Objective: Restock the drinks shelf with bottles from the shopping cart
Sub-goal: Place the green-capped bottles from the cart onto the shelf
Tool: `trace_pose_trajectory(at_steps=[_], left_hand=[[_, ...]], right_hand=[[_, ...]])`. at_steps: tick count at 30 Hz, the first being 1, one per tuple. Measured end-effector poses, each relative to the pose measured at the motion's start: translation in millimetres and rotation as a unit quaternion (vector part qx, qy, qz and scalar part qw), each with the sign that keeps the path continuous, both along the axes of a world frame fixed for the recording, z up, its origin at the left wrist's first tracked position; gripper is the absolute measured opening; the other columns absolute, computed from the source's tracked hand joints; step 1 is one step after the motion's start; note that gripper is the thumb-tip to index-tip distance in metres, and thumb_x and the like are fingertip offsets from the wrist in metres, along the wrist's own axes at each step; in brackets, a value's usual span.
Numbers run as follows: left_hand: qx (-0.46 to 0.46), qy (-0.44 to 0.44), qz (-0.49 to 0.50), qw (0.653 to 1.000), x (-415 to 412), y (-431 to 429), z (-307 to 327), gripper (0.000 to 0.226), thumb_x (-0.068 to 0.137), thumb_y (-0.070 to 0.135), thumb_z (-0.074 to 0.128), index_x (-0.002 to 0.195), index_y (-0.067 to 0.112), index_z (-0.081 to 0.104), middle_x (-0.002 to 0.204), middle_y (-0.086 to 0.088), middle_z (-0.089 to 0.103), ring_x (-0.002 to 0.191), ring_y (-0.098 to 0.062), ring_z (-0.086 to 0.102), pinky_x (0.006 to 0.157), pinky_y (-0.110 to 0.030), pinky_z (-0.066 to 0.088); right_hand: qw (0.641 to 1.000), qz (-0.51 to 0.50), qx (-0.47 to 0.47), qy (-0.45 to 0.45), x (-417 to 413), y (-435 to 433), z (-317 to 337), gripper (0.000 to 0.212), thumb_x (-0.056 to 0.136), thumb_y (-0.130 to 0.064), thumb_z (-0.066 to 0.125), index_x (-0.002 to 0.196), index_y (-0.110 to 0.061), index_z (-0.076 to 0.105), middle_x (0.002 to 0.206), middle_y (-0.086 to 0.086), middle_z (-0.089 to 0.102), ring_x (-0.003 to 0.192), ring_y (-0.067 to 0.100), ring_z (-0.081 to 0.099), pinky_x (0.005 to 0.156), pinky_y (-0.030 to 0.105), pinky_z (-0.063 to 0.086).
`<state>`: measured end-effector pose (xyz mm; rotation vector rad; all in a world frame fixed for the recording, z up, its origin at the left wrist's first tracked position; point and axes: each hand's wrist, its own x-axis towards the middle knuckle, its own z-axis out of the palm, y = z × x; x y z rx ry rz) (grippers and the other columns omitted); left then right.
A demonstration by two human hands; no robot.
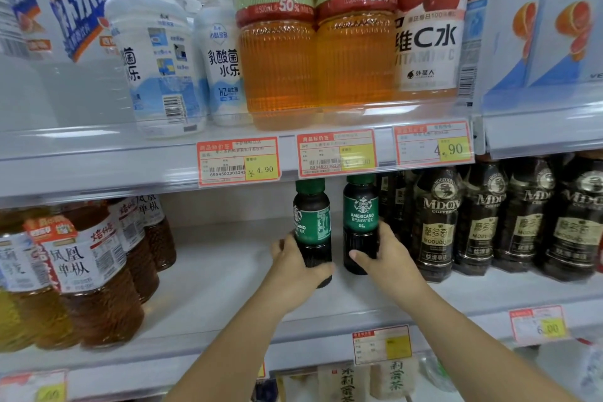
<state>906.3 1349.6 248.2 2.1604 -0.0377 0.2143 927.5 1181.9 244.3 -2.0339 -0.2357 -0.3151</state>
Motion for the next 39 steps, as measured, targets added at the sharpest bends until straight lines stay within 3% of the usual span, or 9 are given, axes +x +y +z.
trace_pose_trajectory(at_steps=[3, 6, 11, 15, 22, 32, 39], left_hand=[[-0.047, 0.007, -0.048, 0.998, 2, 11, -5, 0.051, 0.080, 0.011, 0.069, 0.123, 0.022, 0.044, 0.119, -0.001, 0.056, 0.107, -0.017, 0.057, 0.100, -0.038, 0.044], [0.001, -0.036, 0.037, 0.999, 9, 3, -7, 0.048, 0.071, 0.027, 0.077, 0.111, 0.022, 0.050, 0.109, 0.001, 0.058, 0.098, -0.017, 0.059, 0.090, -0.035, 0.049], [0.068, -0.057, 0.108, 0.990, 14, -22, -2, 0.062, 0.070, 0.044, 0.075, 0.117, 0.014, 0.046, 0.113, -0.004, 0.046, 0.103, -0.022, 0.054, 0.079, -0.028, 0.042], [0.037, -0.052, 0.065, 0.996, 16, -20, -3, 0.062, 0.074, 0.033, 0.075, 0.124, 0.015, 0.043, 0.118, -0.005, 0.045, 0.101, -0.019, 0.052, 0.082, -0.025, 0.040], [0.001, -0.064, 0.042, 0.997, 30, -17, -7, 0.056, 0.075, 0.013, 0.074, 0.124, 0.017, 0.047, 0.117, -0.005, 0.056, 0.103, -0.021, 0.058, 0.092, -0.037, 0.048], [-0.001, -0.074, 0.051, 0.996, 51, -18, -11, 0.054, 0.075, 0.010, 0.073, 0.122, 0.014, 0.047, 0.115, -0.010, 0.057, 0.101, -0.028, 0.060, 0.090, -0.043, 0.049], [0.027, -0.082, 0.060, 0.994, 54, -19, -10, 0.053, 0.076, 0.012, 0.073, 0.122, 0.013, 0.048, 0.116, -0.009, 0.058, 0.104, -0.025, 0.058, 0.090, -0.038, 0.049]], right_hand=[[1.000, -0.008, -0.012, -0.001, 0, 1, -1, 0.061, 0.086, -0.010, 0.063, 0.138, -0.012, 0.032, 0.128, 0.009, 0.055, 0.120, 0.026, 0.052, 0.097, 0.032, 0.040], [1.000, -0.013, -0.021, -0.005, 0, 2, -1, 0.061, 0.085, -0.008, 0.064, 0.137, -0.012, 0.033, 0.128, 0.010, 0.053, 0.121, 0.026, 0.049, 0.100, 0.034, 0.040], [0.999, -0.024, -0.027, -0.014, 0, 3, -1, 0.060, 0.083, -0.007, 0.065, 0.136, -0.012, 0.037, 0.127, 0.011, 0.050, 0.122, 0.024, 0.046, 0.100, 0.031, 0.036], [0.999, -0.026, -0.025, -0.016, 0, 1, 0, 0.056, 0.085, -0.006, 0.063, 0.134, -0.010, 0.038, 0.127, 0.010, 0.053, 0.120, 0.024, 0.050, 0.094, 0.026, 0.038], [0.998, -0.046, -0.029, -0.010, 11, 4, 2, 0.052, 0.083, -0.007, 0.065, 0.129, -0.007, 0.040, 0.124, 0.009, 0.057, 0.116, 0.024, 0.053, 0.081, 0.020, 0.036], [0.994, -0.095, -0.059, 0.000, 30, 14, 8, 0.054, 0.082, -0.012, 0.068, 0.126, -0.003, 0.039, 0.125, 0.016, 0.056, 0.119, 0.031, 0.052, 0.091, 0.033, 0.042], [0.994, -0.096, -0.053, 0.004, 31, 14, 5, 0.053, 0.082, -0.011, 0.067, 0.126, -0.004, 0.039, 0.125, 0.016, 0.056, 0.119, 0.032, 0.052, 0.091, 0.035, 0.043]])
